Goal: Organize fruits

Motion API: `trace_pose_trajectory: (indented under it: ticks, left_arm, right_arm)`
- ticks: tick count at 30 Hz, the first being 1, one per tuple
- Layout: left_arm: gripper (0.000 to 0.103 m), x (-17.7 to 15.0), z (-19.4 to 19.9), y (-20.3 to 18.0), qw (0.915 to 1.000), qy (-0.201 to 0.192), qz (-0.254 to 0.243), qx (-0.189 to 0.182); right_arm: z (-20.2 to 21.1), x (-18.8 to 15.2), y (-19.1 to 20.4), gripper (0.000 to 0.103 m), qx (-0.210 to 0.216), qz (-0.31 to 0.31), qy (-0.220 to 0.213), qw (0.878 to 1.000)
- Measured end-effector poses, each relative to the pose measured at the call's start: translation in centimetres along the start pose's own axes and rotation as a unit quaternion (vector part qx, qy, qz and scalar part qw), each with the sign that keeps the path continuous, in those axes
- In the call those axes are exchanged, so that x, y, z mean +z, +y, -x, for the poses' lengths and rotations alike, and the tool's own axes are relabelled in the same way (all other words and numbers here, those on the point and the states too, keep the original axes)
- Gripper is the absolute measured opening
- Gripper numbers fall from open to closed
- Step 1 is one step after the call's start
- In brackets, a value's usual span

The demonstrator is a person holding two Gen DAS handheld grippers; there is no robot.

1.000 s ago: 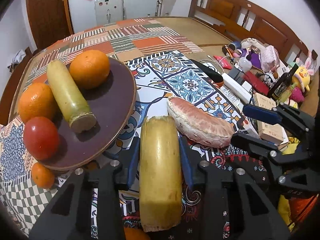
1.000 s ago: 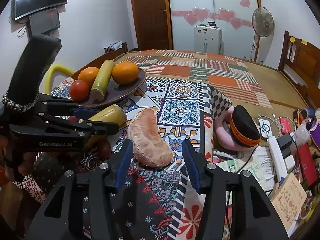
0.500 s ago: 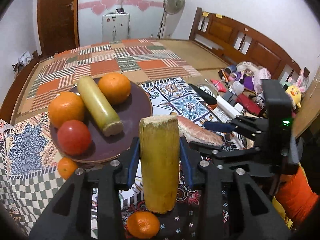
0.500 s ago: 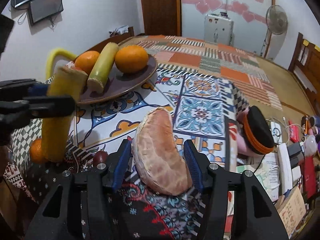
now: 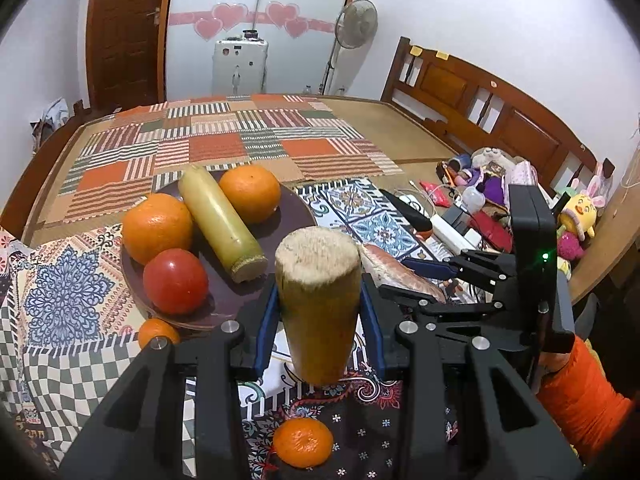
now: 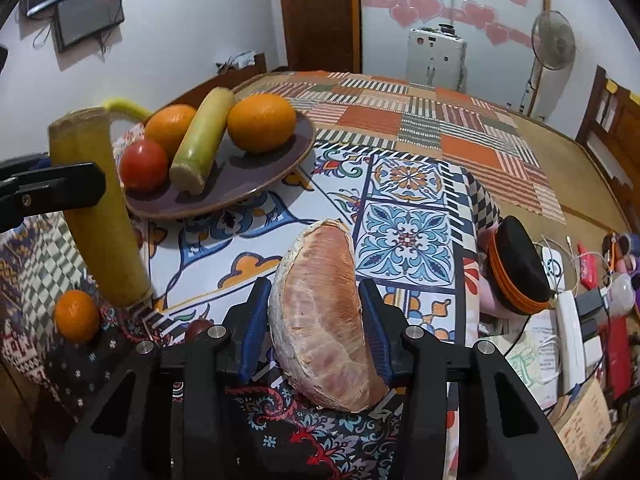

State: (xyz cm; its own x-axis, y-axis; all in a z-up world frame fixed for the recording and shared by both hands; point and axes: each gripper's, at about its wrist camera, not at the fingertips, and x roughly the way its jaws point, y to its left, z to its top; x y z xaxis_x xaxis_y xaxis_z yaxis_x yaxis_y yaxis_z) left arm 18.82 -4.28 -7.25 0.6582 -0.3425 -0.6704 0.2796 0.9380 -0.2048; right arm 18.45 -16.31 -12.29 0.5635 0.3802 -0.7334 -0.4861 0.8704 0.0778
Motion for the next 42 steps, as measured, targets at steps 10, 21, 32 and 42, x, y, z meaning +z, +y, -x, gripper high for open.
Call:
trace_pose_trajectory:
  ticks: [10,21,32,42]
  left_arm:
    - [0.038,1.6,2.0,0.7,0.9994,-0.031,0.002,0.016]
    - [0.038,3.4,1.2,3.5,0.9979,-0.037,0.025,0.047]
    - [0.038,3.5,-2.2,5.3,0.9977,-0.014,0.033,0.057]
    - [0.039,4.1,-3.0,6.0,0.9977,-0.015,0.038,0.054]
  right_arm:
    - [2.0,1.2,0.1,0.041,-0.002,-0.007,-0.043,0.999]
    - [2.8,3.8,1.3,0.041,0.017,-0.001,-0.085,0.996]
    - [1.0,5.2,2.7,0.041,0.032,0.007,-0.085,0.996]
    - [-0.7,6.8,3.3,0.041,0.038,0.014,-0.077,0.996]
